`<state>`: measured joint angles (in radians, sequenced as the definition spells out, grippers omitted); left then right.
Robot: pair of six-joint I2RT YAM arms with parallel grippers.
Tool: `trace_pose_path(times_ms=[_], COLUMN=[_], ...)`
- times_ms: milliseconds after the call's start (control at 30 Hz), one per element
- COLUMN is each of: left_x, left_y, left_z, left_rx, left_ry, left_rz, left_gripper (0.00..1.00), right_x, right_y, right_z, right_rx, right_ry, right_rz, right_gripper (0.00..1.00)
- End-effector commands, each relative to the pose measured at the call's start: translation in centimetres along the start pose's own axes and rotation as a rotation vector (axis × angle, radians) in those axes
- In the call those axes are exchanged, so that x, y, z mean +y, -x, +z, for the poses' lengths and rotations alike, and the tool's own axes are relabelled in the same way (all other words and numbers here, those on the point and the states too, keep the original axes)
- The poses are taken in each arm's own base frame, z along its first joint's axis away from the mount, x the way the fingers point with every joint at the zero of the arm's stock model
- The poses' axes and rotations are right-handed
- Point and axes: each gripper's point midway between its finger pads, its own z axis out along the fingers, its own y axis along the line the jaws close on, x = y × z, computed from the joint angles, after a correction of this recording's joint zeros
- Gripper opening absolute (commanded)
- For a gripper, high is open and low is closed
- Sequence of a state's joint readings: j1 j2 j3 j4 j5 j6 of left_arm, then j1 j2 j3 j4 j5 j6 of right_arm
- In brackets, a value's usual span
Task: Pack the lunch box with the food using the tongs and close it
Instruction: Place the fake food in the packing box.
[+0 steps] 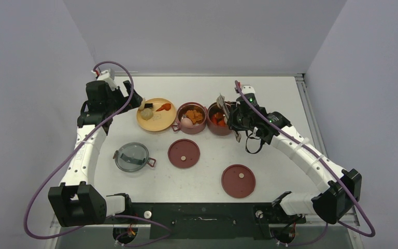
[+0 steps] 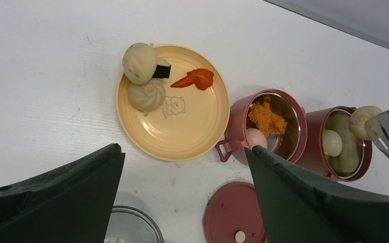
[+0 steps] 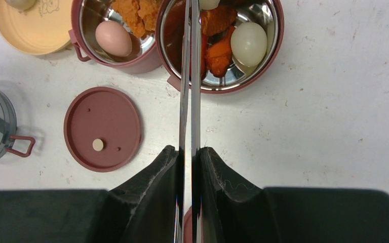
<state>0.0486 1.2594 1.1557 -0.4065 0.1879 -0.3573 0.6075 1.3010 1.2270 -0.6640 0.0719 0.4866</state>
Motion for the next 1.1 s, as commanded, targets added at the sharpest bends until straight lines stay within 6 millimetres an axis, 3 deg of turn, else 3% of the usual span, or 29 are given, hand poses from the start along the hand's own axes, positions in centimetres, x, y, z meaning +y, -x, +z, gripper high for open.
trace_pose_path(times_ms=[0, 500, 667, 900, 1067], left_x=[-0.8, -0.8, -0.8, -0.8, -0.7], left_y=[1.8, 1.7, 1.7, 1.7, 1.6], left_z=[-0.2, -0.1, -0.1, -0.2, -0.1], left_rx=[-0.063, -0.060, -0.061, -0.060, -0.058], left_ry=[-0.033, -0.034, -0.033, -0.033, -0.032], left_rz=[0.007, 0.007, 0.008, 0.009, 0.008], left_gripper=[0.97, 0.97, 0.97, 0.97, 0.97], right_x=[0.0, 1.7, 0.9, -0.5, -0.6], right_y=[0.0, -2.8, -3.0, -2.0, -1.1], right_z=[-0.6, 2.1, 2.4, 1.2, 0.4], right_rx=[-0.014, 0.061, 0.064, 0.030, 0.004], right_ry=[0.019, 0.113, 0.069, -0.002, -0.011], right_rz=[0.034, 0.070, 0.066, 0.056, 0.055], right_gripper=[0.08, 0.10, 0.21, 0.42, 0.45])
